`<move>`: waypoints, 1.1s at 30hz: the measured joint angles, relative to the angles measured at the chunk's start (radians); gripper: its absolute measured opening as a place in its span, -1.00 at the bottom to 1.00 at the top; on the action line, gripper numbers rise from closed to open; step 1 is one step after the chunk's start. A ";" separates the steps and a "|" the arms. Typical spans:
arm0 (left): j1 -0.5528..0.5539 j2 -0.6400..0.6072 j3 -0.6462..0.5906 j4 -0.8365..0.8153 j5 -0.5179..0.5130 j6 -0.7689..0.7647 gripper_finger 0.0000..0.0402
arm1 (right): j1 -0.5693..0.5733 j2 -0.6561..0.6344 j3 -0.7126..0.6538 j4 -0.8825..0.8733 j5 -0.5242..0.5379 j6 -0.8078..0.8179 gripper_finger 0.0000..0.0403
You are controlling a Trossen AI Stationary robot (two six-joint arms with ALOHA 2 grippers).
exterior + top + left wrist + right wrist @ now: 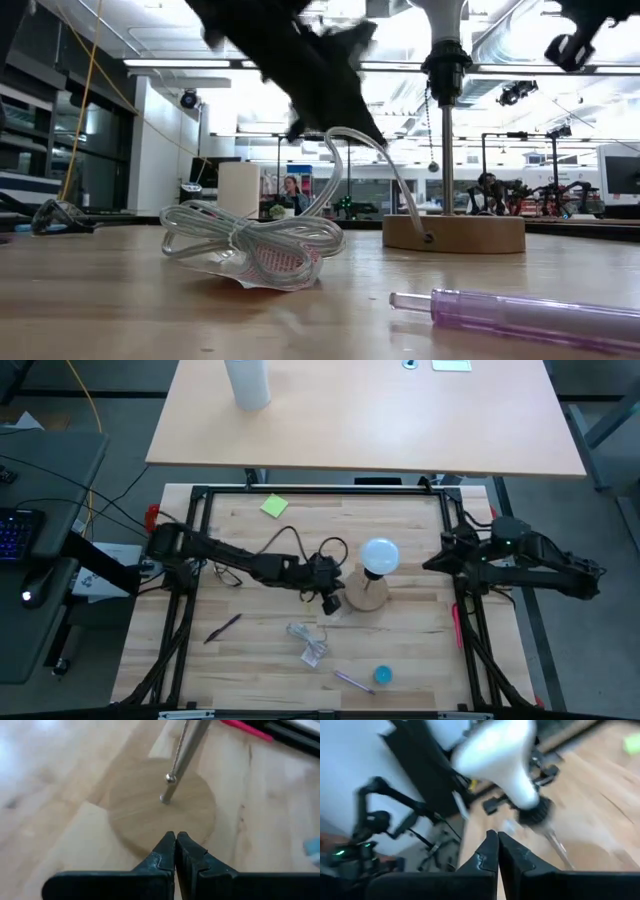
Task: Screw lightbulb
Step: Remove the lightbulb from the lamp
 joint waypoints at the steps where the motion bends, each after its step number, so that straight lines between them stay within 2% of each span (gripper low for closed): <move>1: -0.007 -0.039 0.000 -0.046 -0.022 -0.001 -1.00 | 0.016 0.002 0.000 0.040 0.000 0.004 -1.00; 5: -0.024 -0.180 0.001 -0.167 -0.227 0.043 -1.00 | 0.087 0.044 0.000 0.167 0.046 0.059 -1.00; 7: 0.012 -0.219 -0.004 -0.141 -0.258 0.084 -1.00 | 0.138 0.088 0.000 0.245 0.087 0.065 -1.00; 8: 0.045 -0.228 -0.008 -0.114 -0.227 0.103 -1.00 | 0.167 0.117 0.000 0.278 0.111 0.065 -1.00; 12: 0.195 -0.198 -0.021 -0.030 0.015 0.189 -1.00 | 0.318 0.284 0.001 0.454 0.200 0.067 -1.00; 15: 0.289 -0.196 -0.023 0.040 0.120 0.231 -1.00 | 0.470 0.416 0.060 0.477 0.311 0.094 -1.00; 19: 0.382 -0.201 -0.018 0.167 0.294 0.303 -1.00 | 0.660 0.572 0.229 0.381 0.629 0.088 -1.00; 22: 0.410 -0.187 -0.018 0.236 0.426 0.304 -1.00 | 0.739 0.702 0.383 0.233 0.909 0.112 -1.00; 24: 0.410 -0.186 -0.019 0.249 0.483 0.304 -1.00 | 0.772 0.785 0.484 0.135 1.021 0.162 -1.00; 29: 0.364 -0.168 -0.019 0.324 0.536 0.327 -1.00 | 0.792 0.989 0.637 -0.053 1.048 0.299 -1.00; 31: 0.345 -0.158 -0.018 0.379 0.537 0.320 -1.00 | 0.800 1.036 0.675 -0.080 1.052 0.346 -1.00; 33: 0.333 -0.143 -0.018 0.425 0.525 0.292 -1.00 | 0.807 1.067 0.696 -0.136 1.106 0.415 -1.00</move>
